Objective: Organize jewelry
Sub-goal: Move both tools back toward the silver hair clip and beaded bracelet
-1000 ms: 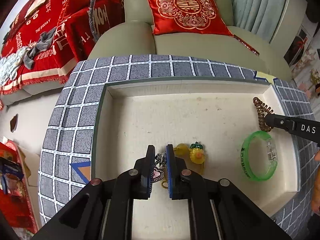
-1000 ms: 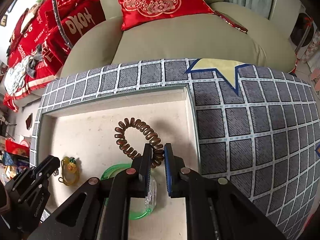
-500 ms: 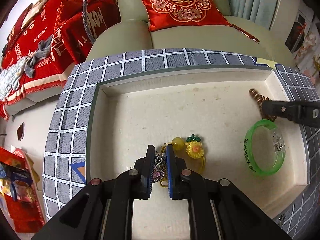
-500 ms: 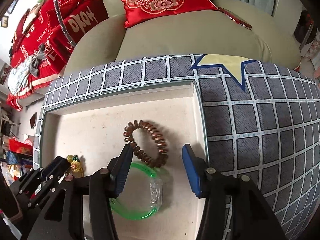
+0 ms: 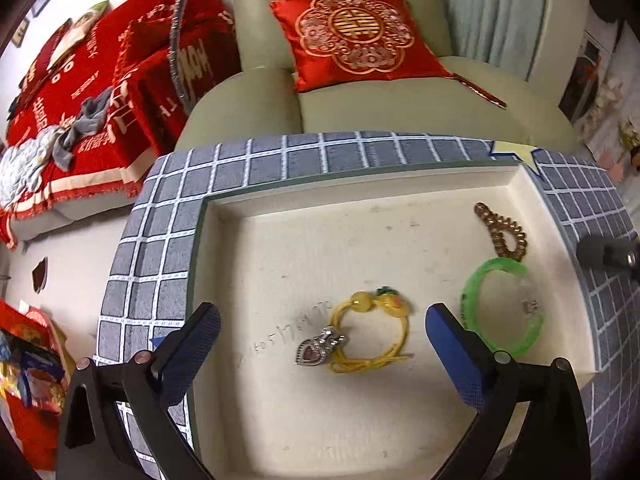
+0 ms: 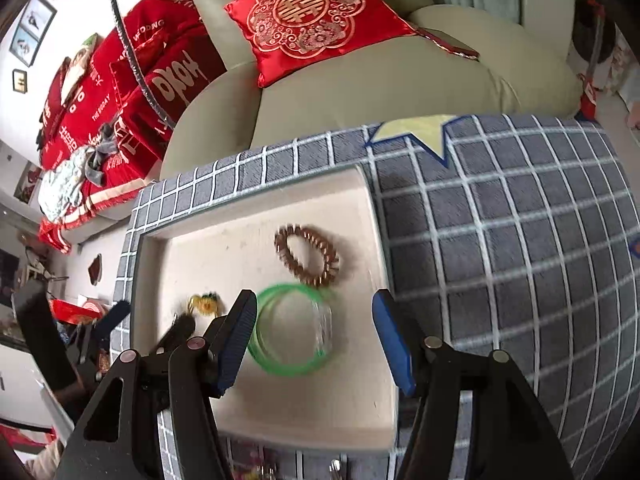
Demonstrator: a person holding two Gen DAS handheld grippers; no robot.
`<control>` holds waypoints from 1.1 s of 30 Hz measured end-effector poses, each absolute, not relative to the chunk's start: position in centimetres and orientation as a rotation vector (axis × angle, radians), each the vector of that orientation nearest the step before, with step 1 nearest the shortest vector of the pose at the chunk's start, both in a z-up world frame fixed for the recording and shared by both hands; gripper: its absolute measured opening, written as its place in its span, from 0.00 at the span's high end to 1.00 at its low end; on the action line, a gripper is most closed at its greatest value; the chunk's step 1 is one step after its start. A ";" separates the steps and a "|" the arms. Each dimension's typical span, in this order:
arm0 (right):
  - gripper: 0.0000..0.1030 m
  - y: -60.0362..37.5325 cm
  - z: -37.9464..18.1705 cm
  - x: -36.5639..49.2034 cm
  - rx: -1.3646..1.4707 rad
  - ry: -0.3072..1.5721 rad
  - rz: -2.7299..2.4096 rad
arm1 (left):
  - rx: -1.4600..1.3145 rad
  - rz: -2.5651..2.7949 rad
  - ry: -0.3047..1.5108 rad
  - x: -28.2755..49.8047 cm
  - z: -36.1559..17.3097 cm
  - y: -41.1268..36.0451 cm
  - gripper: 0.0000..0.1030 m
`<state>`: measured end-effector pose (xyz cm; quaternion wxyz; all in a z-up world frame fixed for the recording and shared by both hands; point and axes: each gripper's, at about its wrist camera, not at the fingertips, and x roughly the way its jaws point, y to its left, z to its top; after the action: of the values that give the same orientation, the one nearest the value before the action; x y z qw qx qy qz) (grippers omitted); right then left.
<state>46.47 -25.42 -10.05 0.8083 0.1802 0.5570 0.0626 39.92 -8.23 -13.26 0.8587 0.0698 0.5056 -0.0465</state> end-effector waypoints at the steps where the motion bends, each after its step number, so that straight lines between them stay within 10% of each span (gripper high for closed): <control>1: 0.37 -25.7 -10.0 45.9 0.398 1.195 0.133 | 0.155 -0.099 1.056 39.8 -13.1 -8.4 0.00; 10: 0.00 -27.2 -8.1 40.7 0.465 1.097 0.129 | 0.118 -0.146 1.056 37.3 -11.4 -8.0 0.00; 33: 0.00 -26.6 -11.7 30.1 0.439 1.350 0.065 | 0.025 -0.102 1.306 26.3 -15.0 -4.0 0.00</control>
<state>30.10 -26.55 -11.65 0.7581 0.2015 0.6194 0.0298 26.25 -4.03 -15.03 0.7928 0.0114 0.6075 -0.0473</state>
